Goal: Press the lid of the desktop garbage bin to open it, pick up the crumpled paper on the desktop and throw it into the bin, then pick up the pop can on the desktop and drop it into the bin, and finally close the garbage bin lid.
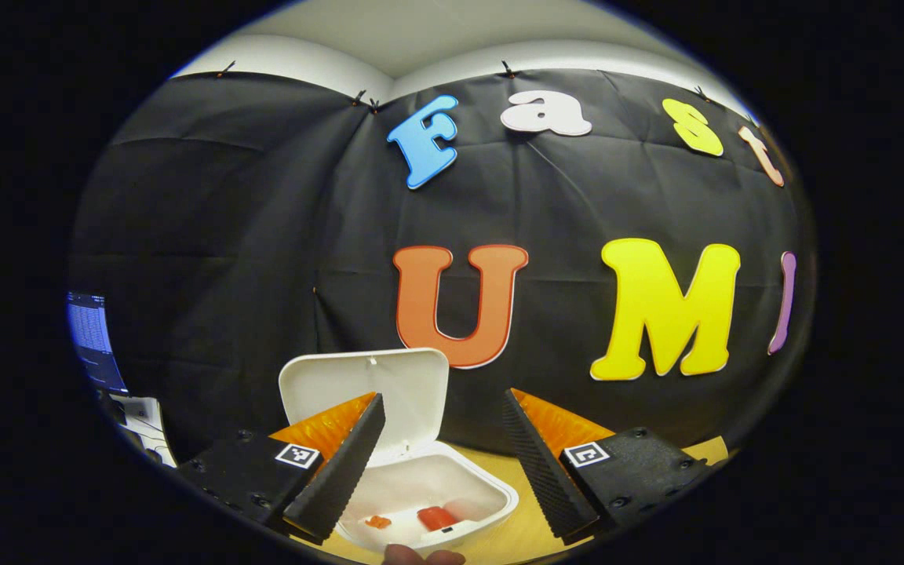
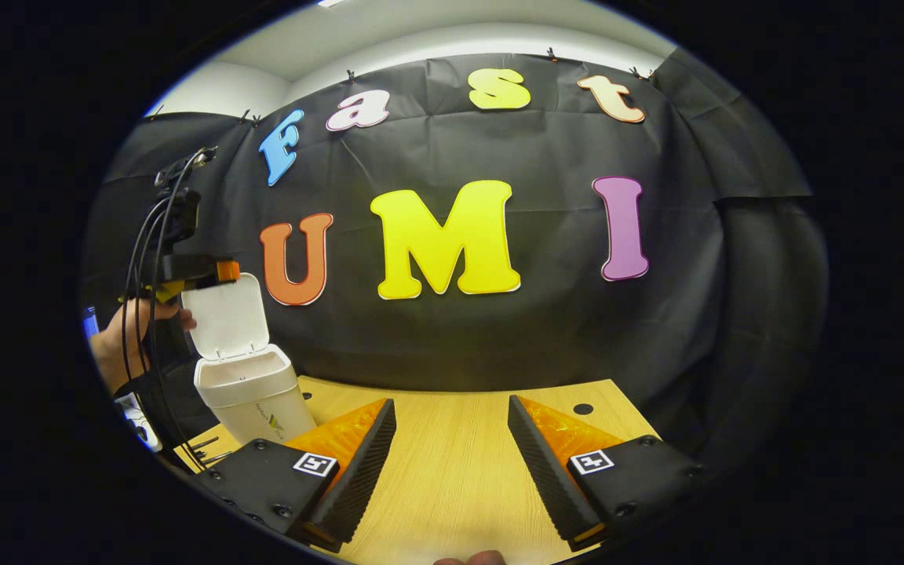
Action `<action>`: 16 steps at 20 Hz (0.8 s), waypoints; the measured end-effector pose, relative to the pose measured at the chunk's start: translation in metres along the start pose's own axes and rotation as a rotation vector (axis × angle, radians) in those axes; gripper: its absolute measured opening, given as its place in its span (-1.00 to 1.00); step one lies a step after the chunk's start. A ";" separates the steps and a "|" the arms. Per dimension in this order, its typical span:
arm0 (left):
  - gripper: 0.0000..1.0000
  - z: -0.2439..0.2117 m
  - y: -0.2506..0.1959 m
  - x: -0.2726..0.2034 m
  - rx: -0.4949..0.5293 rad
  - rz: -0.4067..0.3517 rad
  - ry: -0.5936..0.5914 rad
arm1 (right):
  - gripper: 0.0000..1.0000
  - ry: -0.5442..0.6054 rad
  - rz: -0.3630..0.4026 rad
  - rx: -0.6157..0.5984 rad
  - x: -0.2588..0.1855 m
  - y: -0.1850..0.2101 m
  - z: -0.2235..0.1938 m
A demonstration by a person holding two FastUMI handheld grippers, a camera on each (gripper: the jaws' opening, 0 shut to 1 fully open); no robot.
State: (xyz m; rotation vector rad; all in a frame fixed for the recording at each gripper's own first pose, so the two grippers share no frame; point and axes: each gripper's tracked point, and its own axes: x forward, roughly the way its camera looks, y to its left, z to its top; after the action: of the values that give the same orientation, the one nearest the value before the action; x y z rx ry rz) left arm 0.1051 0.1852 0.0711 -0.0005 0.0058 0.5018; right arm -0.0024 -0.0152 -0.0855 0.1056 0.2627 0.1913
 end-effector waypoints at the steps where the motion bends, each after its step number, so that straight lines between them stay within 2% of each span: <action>1: 0.94 0.011 0.003 0.010 -0.010 0.027 -0.013 | 0.84 0.002 0.005 -0.003 0.003 -0.001 0.001; 7: 0.94 0.033 0.042 0.078 -0.088 0.202 0.027 | 0.84 -0.010 0.025 -0.003 0.018 -0.009 0.015; 10: 0.93 0.024 0.065 0.100 -0.050 0.299 0.056 | 0.82 -0.003 0.022 -0.003 0.022 -0.016 0.014; 16: 0.94 0.003 0.074 0.122 -0.024 0.345 0.139 | 0.83 0.010 0.012 0.003 0.031 -0.023 0.015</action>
State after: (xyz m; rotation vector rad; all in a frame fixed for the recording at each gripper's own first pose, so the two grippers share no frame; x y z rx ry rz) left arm 0.1760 0.3086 0.0737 -0.0584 0.1377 0.8459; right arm 0.0352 -0.0330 -0.0818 0.1096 0.2720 0.2035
